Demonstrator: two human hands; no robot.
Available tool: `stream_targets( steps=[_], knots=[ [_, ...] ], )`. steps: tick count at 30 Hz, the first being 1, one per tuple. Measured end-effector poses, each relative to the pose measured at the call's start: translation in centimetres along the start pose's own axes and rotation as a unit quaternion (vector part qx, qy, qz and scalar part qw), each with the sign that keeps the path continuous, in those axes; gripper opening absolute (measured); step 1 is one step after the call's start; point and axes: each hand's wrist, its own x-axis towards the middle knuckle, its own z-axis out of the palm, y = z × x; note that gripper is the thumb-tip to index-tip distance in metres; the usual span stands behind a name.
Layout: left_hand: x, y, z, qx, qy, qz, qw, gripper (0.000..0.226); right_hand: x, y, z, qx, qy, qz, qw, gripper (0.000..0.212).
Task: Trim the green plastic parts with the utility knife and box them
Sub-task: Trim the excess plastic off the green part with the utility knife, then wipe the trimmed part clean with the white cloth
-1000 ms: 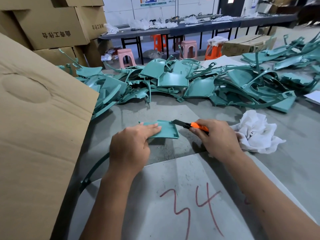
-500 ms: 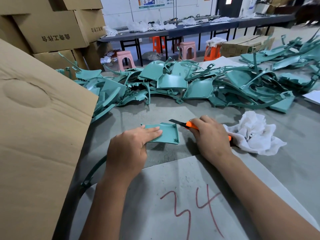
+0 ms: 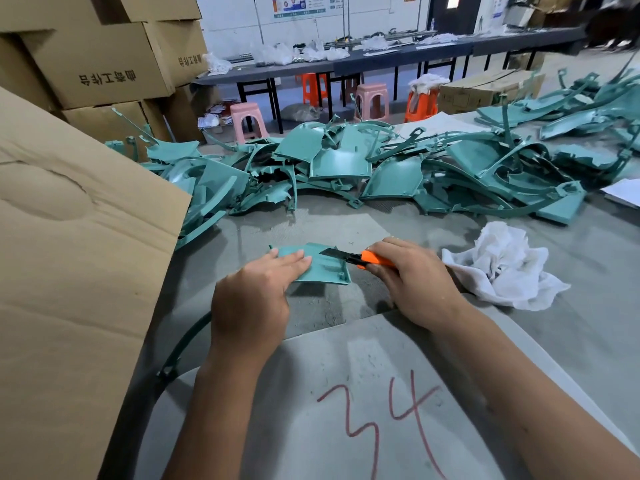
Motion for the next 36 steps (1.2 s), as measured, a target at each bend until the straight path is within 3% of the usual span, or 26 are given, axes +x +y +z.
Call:
stream_targets(
  steps=[7,13,15,18,22,24,26,27,29,32,34,36],
  knots=[
    [0.4,-0.1,0.1,0.038,0.032,-0.012,0.999,0.05,-0.3,0.0,-1.1,0.055,-0.037,-0.034,0.997,0.011],
    [1.2,-0.2,-0.3,0.048,0.063,-0.075,0.994,0.054,-0.7,-0.3,-1.4,0.092,-0.111,-0.108,0.984,0.006],
    [1.5,-0.8,-0.4,0.038,0.088,-0.095,0.991,0.05,-0.7,-0.4,-0.9,0.105,-0.094,-0.102,0.985,0.005],
    [1.3,-1.5,-0.5,0.026,0.102,-0.155,0.982,0.044,-0.5,0.1,-0.4,0.028,-0.044,-0.058,0.997,0.017],
    [0.7,-2.0,-0.2,0.054,0.082,-0.266,0.959,0.036,-0.4,0.2,0.1,-0.058,-0.046,0.004,0.997,0.049],
    [0.7,-2.2,-0.3,0.058,0.071,-0.277,0.956,0.031,-0.4,0.1,0.1,-0.103,0.086,0.058,0.989,0.054],
    [0.7,-2.2,-0.4,0.053,0.063,-0.273,0.958,0.027,-0.3,0.7,-0.9,-0.161,0.271,0.141,0.938,0.035],
    [0.7,-2.2,-0.5,0.055,0.058,-0.273,0.959,0.028,-0.5,1.3,-1.5,-0.183,0.319,0.191,0.91,0.027],
    [0.6,-2.3,-0.6,0.068,0.036,-0.268,0.96,0.038,-0.6,2.8,-2.6,-0.215,0.289,0.301,0.883,0.032],
    [0.6,-2.4,-0.8,0.069,-0.009,-0.259,0.963,0.066,-0.7,4.0,-3.2,-0.193,0.141,0.432,0.869,0.048],
    [0.7,-2.2,-0.9,0.042,-0.015,-0.275,0.96,0.077,-0.9,4.5,-2.9,-0.15,0.113,0.435,0.88,0.048],
    [0.7,-1.8,-0.9,0.029,0.0,-0.268,0.963,0.074,-1.0,4.4,-3.1,-0.099,0.206,0.324,0.918,0.042]
  ],
)
